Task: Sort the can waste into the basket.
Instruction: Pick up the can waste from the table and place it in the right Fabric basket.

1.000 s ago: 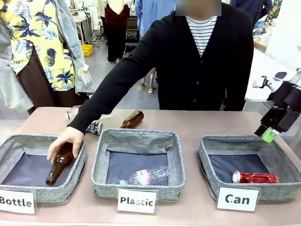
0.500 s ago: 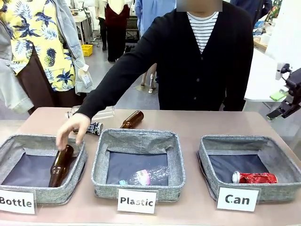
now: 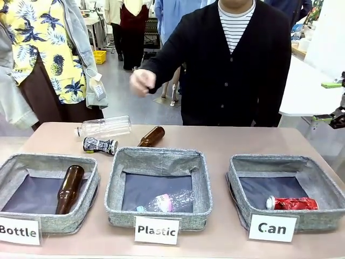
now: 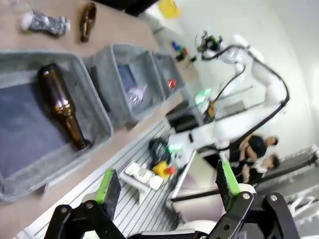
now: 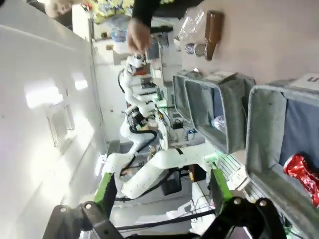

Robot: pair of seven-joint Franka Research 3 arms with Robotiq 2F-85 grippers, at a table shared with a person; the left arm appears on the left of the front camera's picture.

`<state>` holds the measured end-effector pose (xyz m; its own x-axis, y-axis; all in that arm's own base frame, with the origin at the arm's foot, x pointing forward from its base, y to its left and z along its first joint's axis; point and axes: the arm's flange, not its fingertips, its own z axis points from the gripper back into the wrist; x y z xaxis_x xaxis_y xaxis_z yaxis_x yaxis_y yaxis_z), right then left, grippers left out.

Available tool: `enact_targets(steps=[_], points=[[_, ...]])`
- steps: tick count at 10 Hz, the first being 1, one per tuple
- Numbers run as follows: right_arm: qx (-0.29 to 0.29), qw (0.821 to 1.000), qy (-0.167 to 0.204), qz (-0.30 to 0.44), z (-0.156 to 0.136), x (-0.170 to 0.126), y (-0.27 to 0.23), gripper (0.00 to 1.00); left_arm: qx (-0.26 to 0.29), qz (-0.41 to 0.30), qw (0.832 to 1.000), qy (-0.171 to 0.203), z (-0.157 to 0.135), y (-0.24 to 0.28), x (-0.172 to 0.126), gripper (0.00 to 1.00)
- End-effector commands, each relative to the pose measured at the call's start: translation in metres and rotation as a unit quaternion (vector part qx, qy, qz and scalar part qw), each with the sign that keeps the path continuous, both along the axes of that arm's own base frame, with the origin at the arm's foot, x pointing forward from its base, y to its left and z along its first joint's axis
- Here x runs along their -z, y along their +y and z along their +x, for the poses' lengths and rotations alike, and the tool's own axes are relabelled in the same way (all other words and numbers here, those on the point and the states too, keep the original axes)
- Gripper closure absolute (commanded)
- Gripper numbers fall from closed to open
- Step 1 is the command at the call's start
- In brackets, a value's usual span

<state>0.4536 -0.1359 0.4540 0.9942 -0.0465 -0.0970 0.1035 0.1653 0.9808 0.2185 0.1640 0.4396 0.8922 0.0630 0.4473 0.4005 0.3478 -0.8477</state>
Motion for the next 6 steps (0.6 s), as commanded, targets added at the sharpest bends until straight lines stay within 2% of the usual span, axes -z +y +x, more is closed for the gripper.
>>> enact_targets(steps=[1, 2, 6], points=[[-0.053, 0.998, -0.022, -0.033, 0.003, -0.004, 0.009, 0.00, 0.018, 0.029, 0.999, -0.008, -0.016, -0.026, 0.026, 0.00], [-0.053, 0.998, -0.022, -0.033, 0.003, -0.004, 0.009, 0.00, 0.000, 0.000, 1.000, 0.000, 0.000, 0.000, 0.000, 0.00], [-0.053, 0.998, -0.022, -0.033, 0.003, -0.004, 0.009, 0.00, 0.000, 0.000, 1.000, 0.000, 0.000, 0.000, 0.000, 0.00]])
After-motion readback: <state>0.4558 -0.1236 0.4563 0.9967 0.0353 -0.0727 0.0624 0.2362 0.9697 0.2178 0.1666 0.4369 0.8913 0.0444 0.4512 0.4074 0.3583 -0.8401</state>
